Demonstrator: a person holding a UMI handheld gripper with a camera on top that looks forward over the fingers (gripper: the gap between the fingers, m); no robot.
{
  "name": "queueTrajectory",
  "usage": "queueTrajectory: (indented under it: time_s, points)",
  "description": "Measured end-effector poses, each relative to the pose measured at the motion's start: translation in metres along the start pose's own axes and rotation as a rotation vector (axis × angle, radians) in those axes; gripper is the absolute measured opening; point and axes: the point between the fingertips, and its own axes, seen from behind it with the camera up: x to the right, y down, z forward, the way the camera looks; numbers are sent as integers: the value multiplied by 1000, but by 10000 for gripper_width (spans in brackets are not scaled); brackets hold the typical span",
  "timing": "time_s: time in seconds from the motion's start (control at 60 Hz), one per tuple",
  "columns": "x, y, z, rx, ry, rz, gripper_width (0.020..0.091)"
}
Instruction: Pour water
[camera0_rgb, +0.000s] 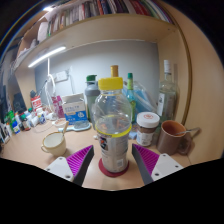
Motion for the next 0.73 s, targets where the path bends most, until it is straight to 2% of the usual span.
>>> queueTrajectory:
  time_s: [0.167, 0.433, 0.733]
  points:
    - [-12, 7, -71, -29, 44, 15, 842]
    - [-76, -13, -232, 26, 96, 42, 841]
    - [-133, -34, -354, 44, 124, -26, 848]
